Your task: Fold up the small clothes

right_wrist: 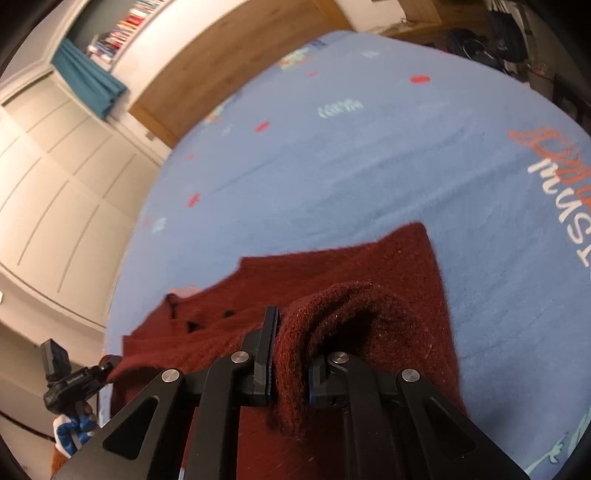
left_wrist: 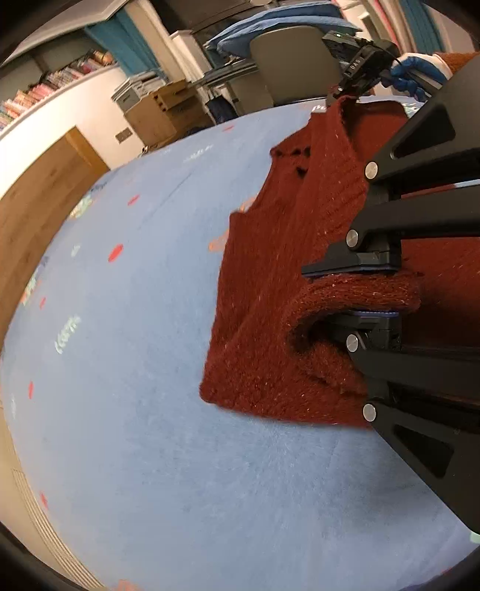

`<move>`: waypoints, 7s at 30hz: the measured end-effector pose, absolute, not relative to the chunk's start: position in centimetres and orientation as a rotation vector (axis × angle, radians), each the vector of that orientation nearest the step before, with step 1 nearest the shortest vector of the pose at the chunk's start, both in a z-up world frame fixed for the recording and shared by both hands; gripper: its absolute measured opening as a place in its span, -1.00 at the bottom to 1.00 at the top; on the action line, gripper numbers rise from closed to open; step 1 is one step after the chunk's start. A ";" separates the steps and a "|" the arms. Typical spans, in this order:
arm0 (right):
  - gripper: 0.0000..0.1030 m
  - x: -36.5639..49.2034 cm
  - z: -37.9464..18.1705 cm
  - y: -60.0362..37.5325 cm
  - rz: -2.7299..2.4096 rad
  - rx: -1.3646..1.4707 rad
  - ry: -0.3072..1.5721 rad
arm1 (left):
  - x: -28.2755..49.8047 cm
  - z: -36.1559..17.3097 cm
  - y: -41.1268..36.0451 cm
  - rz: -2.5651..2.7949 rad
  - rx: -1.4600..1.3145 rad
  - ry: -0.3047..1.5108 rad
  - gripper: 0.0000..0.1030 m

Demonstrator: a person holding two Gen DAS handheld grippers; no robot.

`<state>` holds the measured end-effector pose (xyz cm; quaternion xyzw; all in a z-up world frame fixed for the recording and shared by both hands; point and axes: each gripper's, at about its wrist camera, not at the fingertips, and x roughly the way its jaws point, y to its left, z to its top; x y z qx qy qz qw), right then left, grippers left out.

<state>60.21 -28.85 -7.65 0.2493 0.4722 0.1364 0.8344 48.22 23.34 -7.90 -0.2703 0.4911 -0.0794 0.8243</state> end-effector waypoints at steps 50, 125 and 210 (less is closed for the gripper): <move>0.20 53.2 -7.5 -23.5 0.314 0.013 0.972 | 41.8 -6.5 15.2 -0.006 -0.139 0.916 0.28; 0.27 29.7 -3.4 -29.7 0.262 0.289 0.978 | 28.8 -9.0 17.7 0.053 -0.729 0.977 0.72; 0.26 27.1 -4.5 -46.1 0.147 0.604 0.815 | 47.3 -9.1 -12.6 -0.350 -0.604 1.056 -0.68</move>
